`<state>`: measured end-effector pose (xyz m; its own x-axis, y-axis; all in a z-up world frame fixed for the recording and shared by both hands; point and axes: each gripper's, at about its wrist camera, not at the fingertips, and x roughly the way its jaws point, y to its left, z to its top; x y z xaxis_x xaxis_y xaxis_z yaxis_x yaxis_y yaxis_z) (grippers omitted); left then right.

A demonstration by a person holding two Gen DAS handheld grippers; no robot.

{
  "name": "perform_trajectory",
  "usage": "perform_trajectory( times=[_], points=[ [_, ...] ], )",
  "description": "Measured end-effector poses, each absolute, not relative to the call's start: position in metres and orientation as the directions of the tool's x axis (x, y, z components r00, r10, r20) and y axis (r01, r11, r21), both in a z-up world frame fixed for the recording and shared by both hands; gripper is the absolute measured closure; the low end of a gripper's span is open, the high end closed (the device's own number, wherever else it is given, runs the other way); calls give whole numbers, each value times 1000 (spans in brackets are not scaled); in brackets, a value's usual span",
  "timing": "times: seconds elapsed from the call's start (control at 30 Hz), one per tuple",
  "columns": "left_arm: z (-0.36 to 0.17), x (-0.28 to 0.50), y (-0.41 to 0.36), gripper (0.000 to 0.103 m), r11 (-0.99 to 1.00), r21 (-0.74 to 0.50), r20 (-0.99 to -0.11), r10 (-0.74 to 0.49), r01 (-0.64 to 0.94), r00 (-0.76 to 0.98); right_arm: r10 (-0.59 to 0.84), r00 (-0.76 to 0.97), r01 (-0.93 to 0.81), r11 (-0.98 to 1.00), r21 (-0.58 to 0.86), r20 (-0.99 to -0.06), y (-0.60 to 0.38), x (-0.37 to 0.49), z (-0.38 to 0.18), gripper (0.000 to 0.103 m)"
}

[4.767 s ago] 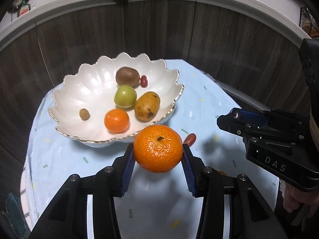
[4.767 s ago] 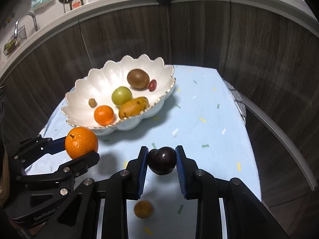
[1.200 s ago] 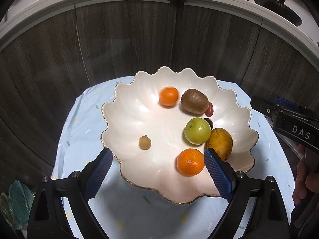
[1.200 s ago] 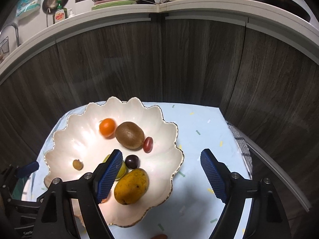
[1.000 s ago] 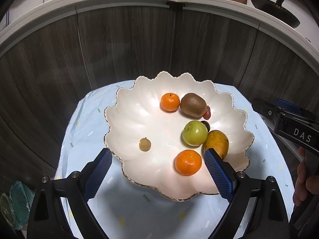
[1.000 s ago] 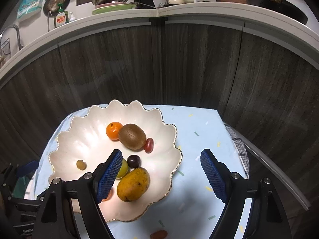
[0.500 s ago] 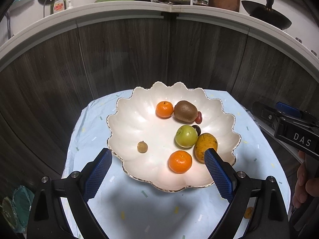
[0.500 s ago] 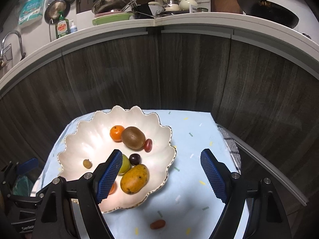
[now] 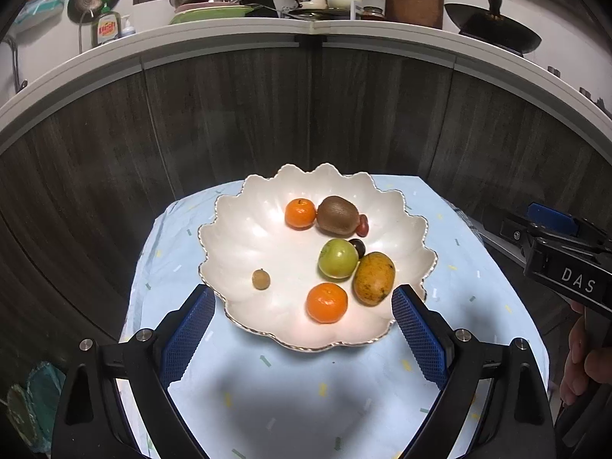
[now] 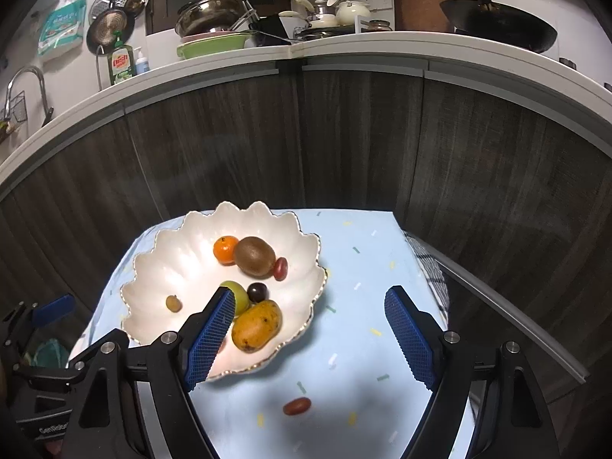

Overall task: Organize fruits
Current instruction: 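Withdraw both open grippers toward the brown round fruit and red date on the cloth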

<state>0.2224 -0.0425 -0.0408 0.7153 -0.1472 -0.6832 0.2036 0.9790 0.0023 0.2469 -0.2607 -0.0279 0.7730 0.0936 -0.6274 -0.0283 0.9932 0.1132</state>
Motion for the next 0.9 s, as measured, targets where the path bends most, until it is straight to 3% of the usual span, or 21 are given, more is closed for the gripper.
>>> perform_trajectory(
  times=[0.9],
  points=[
    [-63,164,-102,8,945,10,-704,-225,325,674,62,741,30,992,125,-669,-314,197,-60,22]
  ],
)
